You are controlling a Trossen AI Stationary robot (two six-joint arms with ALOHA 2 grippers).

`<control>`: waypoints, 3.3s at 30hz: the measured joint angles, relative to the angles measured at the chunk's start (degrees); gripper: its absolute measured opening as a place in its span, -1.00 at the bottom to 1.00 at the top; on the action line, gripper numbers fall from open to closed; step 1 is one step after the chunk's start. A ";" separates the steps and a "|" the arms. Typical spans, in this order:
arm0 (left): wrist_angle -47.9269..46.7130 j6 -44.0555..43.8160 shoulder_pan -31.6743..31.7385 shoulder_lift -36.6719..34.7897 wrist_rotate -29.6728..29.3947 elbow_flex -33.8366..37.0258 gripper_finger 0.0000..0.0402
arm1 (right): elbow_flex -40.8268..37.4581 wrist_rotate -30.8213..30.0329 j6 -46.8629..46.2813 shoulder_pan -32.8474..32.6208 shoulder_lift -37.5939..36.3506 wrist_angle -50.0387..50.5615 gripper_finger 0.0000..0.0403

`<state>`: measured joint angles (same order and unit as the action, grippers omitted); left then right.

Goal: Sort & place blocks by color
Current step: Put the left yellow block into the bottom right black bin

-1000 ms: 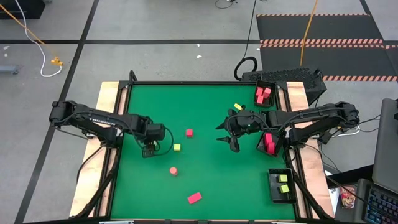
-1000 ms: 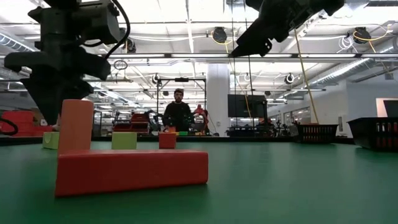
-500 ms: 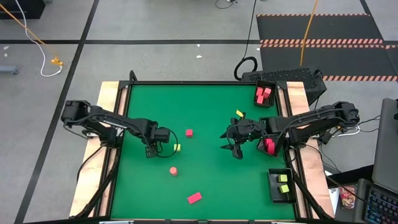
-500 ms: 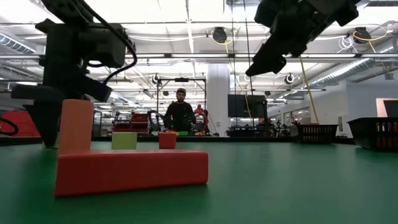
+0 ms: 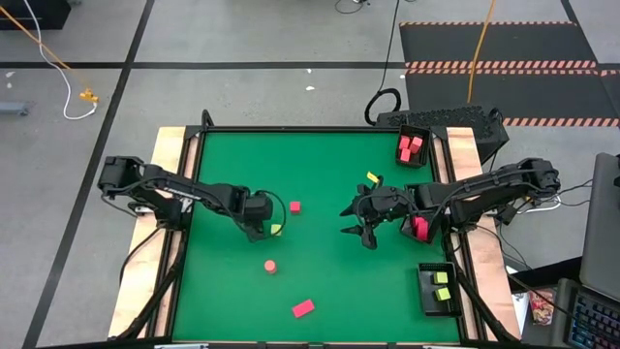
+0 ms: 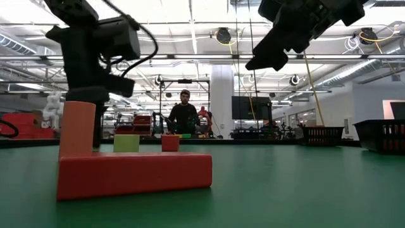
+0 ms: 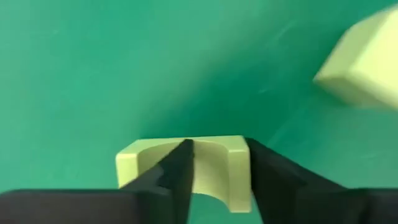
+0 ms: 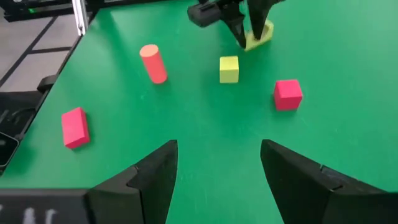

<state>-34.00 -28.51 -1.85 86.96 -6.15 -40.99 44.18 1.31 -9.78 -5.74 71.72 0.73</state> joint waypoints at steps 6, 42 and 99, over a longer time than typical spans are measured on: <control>4.93 -1.79 -0.04 -0.65 3.25 -1.49 -0.79 | 0.00 0.01 0.05 0.00 0.00 -0.54 0.11; 36.31 10.08 2.24 -0.79 18.66 -20.50 -0.80 | 0.00 -6.79 35.97 -3.92 -0.02 -8.69 0.11; 49.19 10.10 2.76 -0.57 22.16 -20.44 -0.59 | 0.20 -17.14 44.19 -6.01 10.03 -39.58 -0.80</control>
<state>15.20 -18.41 0.91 86.39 16.01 -61.43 44.38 -15.83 34.41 -11.75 81.76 -38.85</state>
